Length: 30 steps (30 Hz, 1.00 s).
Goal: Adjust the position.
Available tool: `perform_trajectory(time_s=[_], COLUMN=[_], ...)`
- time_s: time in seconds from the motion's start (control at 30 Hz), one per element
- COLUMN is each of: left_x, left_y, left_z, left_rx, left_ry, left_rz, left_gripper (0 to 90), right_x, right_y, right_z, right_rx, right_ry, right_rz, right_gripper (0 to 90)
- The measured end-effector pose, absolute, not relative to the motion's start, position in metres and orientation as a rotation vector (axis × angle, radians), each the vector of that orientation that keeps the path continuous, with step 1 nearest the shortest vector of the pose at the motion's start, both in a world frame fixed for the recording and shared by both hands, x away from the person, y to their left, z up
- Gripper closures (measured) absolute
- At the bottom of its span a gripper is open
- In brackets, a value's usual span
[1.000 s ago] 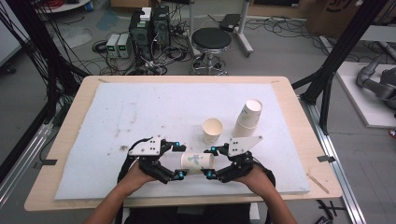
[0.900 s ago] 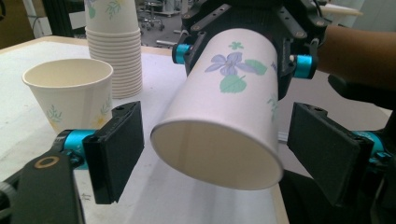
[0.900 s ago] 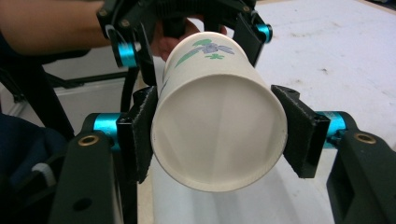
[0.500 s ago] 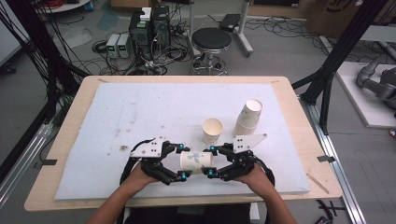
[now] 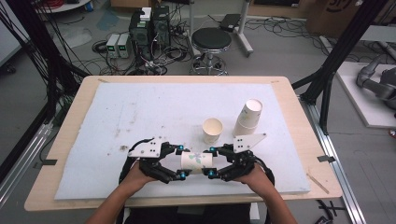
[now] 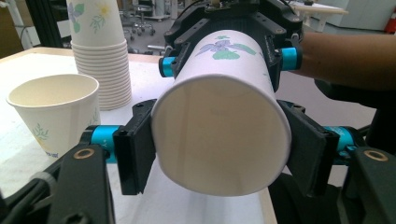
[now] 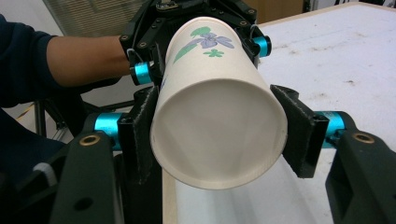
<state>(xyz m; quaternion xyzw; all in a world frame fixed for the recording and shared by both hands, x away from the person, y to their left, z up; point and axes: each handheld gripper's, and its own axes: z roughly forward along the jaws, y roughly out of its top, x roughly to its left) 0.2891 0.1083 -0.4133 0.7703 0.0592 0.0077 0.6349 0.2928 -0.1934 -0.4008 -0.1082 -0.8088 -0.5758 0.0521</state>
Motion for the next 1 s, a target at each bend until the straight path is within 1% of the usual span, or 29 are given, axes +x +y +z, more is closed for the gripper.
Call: perform_trajectory(time_s=[0.23,0.27,0.33,0.4,0.5,1.0], left_x=[0.289,0.289,0.289,0.29,0.29,0.292], left_y=[0.109,0.11,0.111,0.114,0.117,0.118], left_z=[-0.411,-0.41,-0.41,-0.41,-0.408,-0.38], left_rx=[1.768,1.768,1.772,1.78,1.8,2.067], left_ry=[0.138,0.139,0.144,0.155,0.169,0.166], left_rz=[0.01,0.014,0.018,0.021,0.022,0.065], left_gripper=[35.0,35.0,35.0,35.0,34.9,34.5], right_x=[0.293,0.293,0.292,0.293,0.291,0.289], right_y=[-0.193,-0.193,-0.193,-0.193,-0.194,-0.181], right_z=[-0.401,-0.401,-0.401,-0.4,-0.399,-0.392], right_rx=[-0.329,-0.335,-0.36,-0.393,-0.405,-0.39], right_ry=[-2.453,-2.448,-2.439,-2.441,-2.447,-2.622], right_rz=[-1.744,-1.745,-1.753,-1.76,-1.755,-1.696], right_gripper=[36.9,35.6,27.4,21.6,21.6,21.6])
